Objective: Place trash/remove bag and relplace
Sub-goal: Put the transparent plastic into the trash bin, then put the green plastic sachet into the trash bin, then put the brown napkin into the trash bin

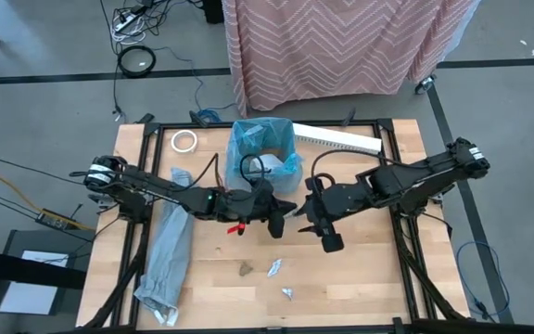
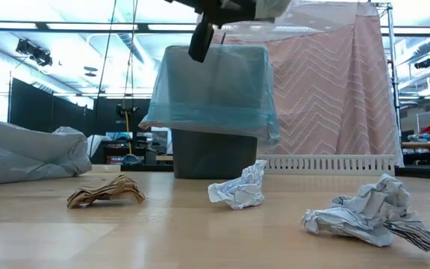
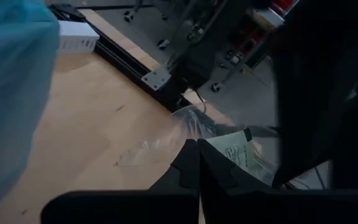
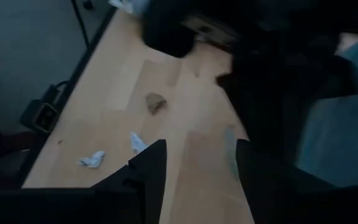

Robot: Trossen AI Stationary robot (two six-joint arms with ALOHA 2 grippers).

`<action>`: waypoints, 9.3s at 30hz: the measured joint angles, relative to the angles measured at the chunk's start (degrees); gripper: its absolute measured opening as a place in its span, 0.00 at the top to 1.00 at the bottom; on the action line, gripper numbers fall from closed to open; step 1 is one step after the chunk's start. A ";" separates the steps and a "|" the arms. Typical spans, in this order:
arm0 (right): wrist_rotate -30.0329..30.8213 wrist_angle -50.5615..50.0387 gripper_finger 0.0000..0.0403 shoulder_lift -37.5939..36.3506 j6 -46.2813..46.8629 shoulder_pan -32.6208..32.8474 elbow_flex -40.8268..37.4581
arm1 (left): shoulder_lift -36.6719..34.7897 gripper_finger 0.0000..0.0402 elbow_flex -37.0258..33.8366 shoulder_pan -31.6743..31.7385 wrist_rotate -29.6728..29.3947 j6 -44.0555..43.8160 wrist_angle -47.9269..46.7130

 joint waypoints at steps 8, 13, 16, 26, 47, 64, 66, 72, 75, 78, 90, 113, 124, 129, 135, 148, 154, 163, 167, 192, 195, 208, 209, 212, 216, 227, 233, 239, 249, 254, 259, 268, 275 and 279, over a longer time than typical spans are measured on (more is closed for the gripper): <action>1.27 0.02 0.58 0.94 -0.11 -2.45 0.02 | 0.02 1.00 0.00 0.00 2.02 0.32 -0.15; 1.22 -0.29 0.58 0.98 -0.10 -2.58 0.02 | 0.02 1.00 0.00 0.03 2.04 0.38 0.99; 1.24 -0.36 0.59 0.96 -0.10 -2.50 0.02 | 0.02 1.00 -0.02 0.07 2.04 0.49 1.85; 1.11 -4.36 0.59 1.26 1.24 -2.00 0.02 | 0.02 1.00 -0.09 0.25 2.00 0.50 4.17; 2.32 -6.15 0.79 3.92 5.55 1.80 0.00 | -0.15 1.00 -0.07 6.67 3.82 3.46 7.35; 2.30 -14.26 0.81 -0.84 14.90 5.30 0.00 | -3.71 1.00 23.12 10.87 5.23 21.54 -11.89; 2.32 -15.25 0.81 -0.84 15.31 5.65 0.00 | -3.86 1.00 28.69 12.70 -0.33 25.49 -25.53; 2.11 -16.12 0.81 -0.86 16.34 6.54 0.00 | -3.82 1.00 36.02 16.76 -3.00 29.31 -55.26; 2.17 -16.12 0.81 -0.86 16.38 6.90 0.00 | -3.34 0.99 34.96 18.89 -2.43 29.45 -61.75; 2.93 -16.10 0.81 -0.86 16.41 6.90 0.00 | -3.21 0.97 32.15 19.80 -0.58 31.77 -61.27; 2.55 -17.06 0.64 -0.88 16.36 6.90 0.00 | -3.08 0.70 29.74 23.22 16.55 40.42 -60.56; 6.90 17.22 0.48 -0.81 21.41 7.89 -23.50 | -25.79 0.65 26.21 23.62 10.65 36.40 -58.41; 22.69 55.25 0.43 -0.22 25.34 6.64 -49.77 | -39.60 0.66 -11.82 17.30 11.65 25.71 -19.79; 16.37 61.48 0.41 -0.21 20.16 3.33 -53.77 | -40.14 0.66 -21.61 16.66 11.04 18.78 -10.60; 15.40 62.59 0.40 3.89 16.89 2.05 -53.79 | -40.40 0.66 -27.18 16.05 10.09 15.49 -2.85; 12.14 71.54 0.40 22.97 20.08 2.71 -47.23 | -40.33 0.66 -27.41 15.93 8.99 15.49 -3.37; 16.42 71.85 0.71 26.74 29.32 2.40 -45.55 | -40.33 0.66 -27.42 15.93 8.87 15.47 -4.38; 15.06 67.35 0.99 18.73 34.65 1.81 -46.12 | -40.33 0.66 -27.41 15.93 8.90 13.75 -4.23; 13.41 65.10 1.00 9.12 34.52 1.81 -45.79 | -40.33 0.66 -27.43 15.93 8.92 12.76 -4.16; 7.29 29.86 1.00 -8.50 -3.77 -33.47 -10.11 | -40.33 0.66 -27.41 15.93 11.25 12.25 -4.36; 2.28 32.26 1.00 -5.08 -3.75 -35.74 -10.12 | -40.33 0.66 -27.41 15.89 11.92 12.25 -4.27; -10.44 36.42 0.74 2.46 -4.07 -35.89 -10.14 | -40.33 0.66 -27.41 14.67 12.92 12.23 -5.15; -10.41 36.15 0.70 2.52 -3.70 -35.86 -10.19 | -40.33 0.66 -27.41 14.45 12.93 12.24 -5.24; -10.35 36.84 0.58 2.07 -2.16 -35.49 -10.16 | -40.33 0.66 -27.41 13.66 13.93 12.23 -5.01; -13.60 38.72 0.46 -1.10 0.30 -34.41 -9.87 | -40.32 0.66 -27.30 10.15 17.70 10.92 -4.87; -9.73 36.38 0.39 -12.64 1.33 -28.22 -6.51 | -30.79 0.71 -27.23 -12.00 8.93 4.34 -5.32; -6.73 31.70 0.39 -16.29 5.01 -24.14 -6.51 | -22.50 0.72 -27.01 -18.37 4.99 3.19 -1.18; -6.15 26.14 0.39 -17.12 8.25 -20.12 -6.54 | -15.03 0.72 -22.99 -20.74 4.11 6.53 -1.33; -4.18 26.00 0.39 -17.12 10.29 -16.73 -6.54 | -4.59 0.72 -21.55 -21.24 3.66 8.29 -0.68; -4.20 25.89 0.39 -17.12 12.33 -16.52 -6.58 | -0.20 0.72 -21.53 -21.24 2.27 8.25 -0.06; -4.24 25.89 0.40 -17.12 12.39 -16.35 -6.58 | 4.87 0.72 -21.53 -21.24 1.97 8.28 1.55; -5.41 25.15 0.40 -17.12 12.40 -16.30 -6.60 | 10.86 0.72 -21.53 -21.63 2.53 9.03 4.46; -6.95 24.20 0.40 -17.12 13.78 -16.29 -6.62 | 14.10 0.73 -21.22 -22.05 1.27 6.86 5.06; -7.00 23.78 0.40 -17.12 13.85 -16.29 -6.62 | 14.19 0.85 -21.20 -22.00 0.86 3.74 3.90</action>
